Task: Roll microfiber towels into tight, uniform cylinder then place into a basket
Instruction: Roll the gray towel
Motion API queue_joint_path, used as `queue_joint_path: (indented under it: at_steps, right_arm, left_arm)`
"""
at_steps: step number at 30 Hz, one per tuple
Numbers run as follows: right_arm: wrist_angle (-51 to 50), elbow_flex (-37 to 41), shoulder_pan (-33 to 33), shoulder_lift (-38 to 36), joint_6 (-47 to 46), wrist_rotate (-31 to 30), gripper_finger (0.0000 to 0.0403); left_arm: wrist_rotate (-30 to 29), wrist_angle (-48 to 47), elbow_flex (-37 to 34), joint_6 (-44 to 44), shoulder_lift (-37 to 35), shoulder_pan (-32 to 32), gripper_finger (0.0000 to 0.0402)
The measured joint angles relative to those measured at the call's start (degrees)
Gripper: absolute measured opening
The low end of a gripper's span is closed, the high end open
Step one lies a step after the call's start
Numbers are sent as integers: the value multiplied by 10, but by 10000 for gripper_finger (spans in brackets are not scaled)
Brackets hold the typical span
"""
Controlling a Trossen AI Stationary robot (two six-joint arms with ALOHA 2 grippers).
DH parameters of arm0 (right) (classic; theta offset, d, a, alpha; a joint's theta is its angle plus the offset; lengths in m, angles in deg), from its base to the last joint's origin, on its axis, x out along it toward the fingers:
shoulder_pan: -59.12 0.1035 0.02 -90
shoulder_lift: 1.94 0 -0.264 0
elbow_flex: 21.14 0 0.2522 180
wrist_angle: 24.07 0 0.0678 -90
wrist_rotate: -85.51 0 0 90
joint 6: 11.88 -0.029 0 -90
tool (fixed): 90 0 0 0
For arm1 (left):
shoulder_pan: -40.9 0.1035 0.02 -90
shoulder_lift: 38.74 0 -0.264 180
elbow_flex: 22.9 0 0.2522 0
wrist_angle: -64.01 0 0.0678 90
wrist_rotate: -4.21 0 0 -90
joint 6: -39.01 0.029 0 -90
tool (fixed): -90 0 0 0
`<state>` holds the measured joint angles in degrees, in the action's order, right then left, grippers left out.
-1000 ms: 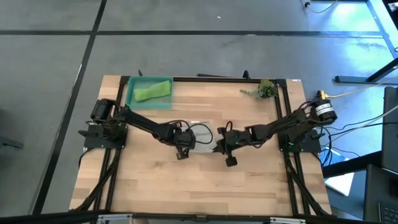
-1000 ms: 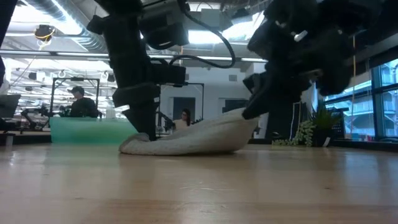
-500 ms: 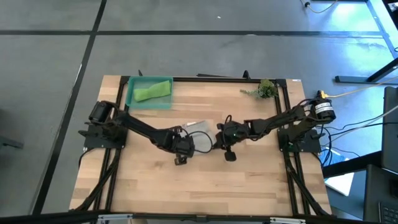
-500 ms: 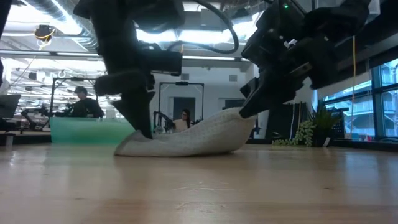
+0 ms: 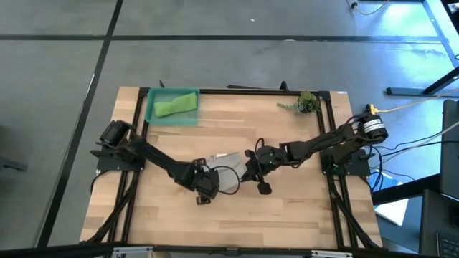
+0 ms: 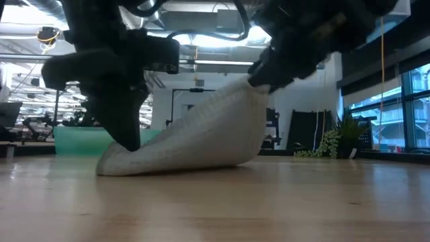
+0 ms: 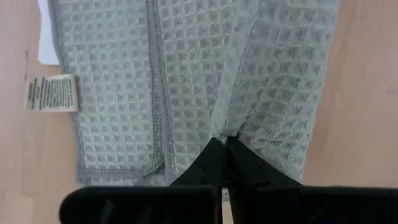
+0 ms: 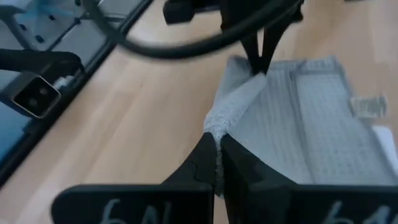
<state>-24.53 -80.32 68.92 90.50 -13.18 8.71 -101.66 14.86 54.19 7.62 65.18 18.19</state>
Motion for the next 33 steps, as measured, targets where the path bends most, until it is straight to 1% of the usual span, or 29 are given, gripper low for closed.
queue_joint_path:
  at_steps: [4,8,11,17,22,24,28,33]
  right_arm:
    - [-58,-49,-12,21,-3,25,8]
    - [-117,-97,-23,70,-15,59,8]
    - [-143,-124,-25,100,-14,58,8]
    - [-169,-171,-41,124,-31,57,8]
    - [-178,-185,-62,142,-46,55,8]
    - [-183,-182,-69,145,-47,55,8]
    - [-187,-182,-83,148,-54,53,8]
    - [-210,-181,-95,153,-58,38,8]
  left_arm:
    - [1,1,0,-1,0,-15,0]
    - [0,1,0,-5,0,-28,0]
    - [-7,-2,0,-13,0,-37,0]
    - [-31,-3,0,-13,-1,-55,0]
    - [-50,-16,0,-30,-12,-65,0]
    - [-60,-38,0,-52,-16,-68,1]
    - [-63,-84,-1,-99,-18,-68,1]
    - [-72,-111,0,-139,-18,-65,1]
